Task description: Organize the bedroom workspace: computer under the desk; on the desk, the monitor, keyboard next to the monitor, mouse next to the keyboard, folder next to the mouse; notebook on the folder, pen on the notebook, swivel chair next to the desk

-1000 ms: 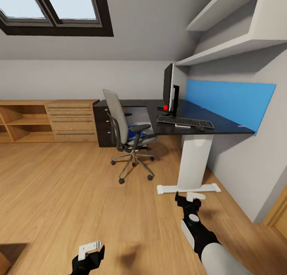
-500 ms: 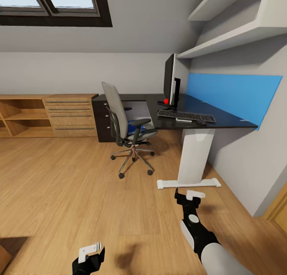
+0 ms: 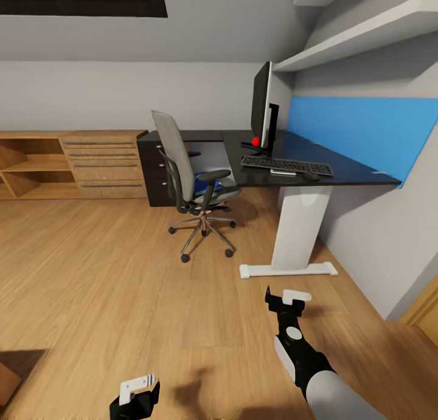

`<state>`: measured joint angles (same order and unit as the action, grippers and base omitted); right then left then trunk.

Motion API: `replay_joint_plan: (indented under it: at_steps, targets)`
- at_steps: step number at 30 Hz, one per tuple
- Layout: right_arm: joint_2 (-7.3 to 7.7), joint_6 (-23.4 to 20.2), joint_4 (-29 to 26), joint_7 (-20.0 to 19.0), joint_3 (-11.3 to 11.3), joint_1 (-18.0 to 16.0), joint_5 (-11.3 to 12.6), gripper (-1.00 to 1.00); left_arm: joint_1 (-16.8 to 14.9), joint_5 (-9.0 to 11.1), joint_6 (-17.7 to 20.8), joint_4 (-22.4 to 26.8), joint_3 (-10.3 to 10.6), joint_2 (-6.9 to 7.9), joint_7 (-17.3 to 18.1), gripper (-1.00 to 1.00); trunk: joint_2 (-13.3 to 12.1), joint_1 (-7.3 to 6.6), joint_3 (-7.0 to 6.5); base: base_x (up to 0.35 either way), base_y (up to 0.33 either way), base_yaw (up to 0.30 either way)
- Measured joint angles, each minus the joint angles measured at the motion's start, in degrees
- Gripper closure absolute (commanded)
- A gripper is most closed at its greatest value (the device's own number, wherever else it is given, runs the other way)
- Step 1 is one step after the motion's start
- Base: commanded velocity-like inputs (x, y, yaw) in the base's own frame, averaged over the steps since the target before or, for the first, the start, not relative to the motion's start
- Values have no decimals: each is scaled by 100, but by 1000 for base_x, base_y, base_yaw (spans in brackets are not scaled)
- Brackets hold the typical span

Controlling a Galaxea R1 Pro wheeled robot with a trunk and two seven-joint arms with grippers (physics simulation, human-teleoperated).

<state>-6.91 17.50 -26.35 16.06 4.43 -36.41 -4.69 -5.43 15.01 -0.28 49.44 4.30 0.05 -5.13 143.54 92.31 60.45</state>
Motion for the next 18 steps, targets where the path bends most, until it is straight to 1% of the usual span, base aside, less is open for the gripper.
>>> replay_joint_plan:
  at_steps: [2,18]
  targets:
    - [4,13,1,-15,2,-1,0,-100,0,-1,-2,-34,1,0,0,-100,3,5,44,0,0,0]
    - [12,171,17,-90,-64,6,-7,-100,0,6,-4,-101,-5,13,1,-100,3,5,45,0,0,0]
